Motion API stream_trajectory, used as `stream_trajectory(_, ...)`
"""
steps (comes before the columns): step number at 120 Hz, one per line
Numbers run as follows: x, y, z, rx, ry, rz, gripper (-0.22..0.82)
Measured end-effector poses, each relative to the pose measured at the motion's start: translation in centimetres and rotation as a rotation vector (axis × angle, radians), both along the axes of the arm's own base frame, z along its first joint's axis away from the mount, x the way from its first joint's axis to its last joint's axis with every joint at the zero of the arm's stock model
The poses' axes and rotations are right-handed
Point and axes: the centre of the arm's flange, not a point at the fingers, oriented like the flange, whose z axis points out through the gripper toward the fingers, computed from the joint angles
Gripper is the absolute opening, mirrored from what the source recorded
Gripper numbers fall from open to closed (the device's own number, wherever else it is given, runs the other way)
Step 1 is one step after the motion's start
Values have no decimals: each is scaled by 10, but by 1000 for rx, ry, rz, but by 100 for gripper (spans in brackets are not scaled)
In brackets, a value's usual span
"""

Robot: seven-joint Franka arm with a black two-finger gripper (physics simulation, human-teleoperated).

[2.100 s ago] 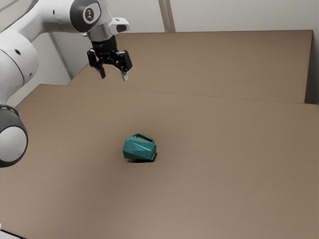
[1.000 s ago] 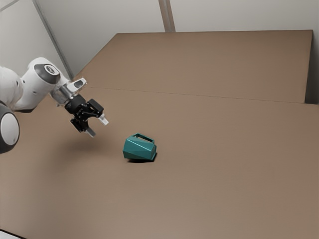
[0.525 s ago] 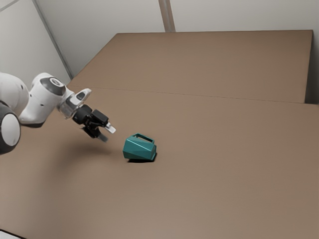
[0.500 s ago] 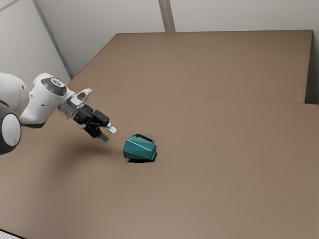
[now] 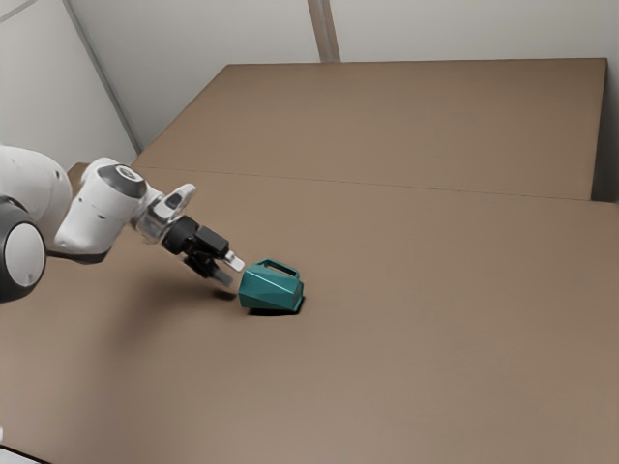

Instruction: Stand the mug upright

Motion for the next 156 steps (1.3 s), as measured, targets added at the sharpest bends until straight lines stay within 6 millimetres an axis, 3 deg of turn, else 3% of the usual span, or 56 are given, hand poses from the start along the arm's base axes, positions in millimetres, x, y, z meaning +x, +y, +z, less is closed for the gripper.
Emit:
stream_trajectory(61,5,-38,-13,-35,-4,27,60)
stream_trajectory(91,1,-41,-21,-36,17,64,60)
stream_trajectory(156,-1,-39,-23,-32,37,99,21)
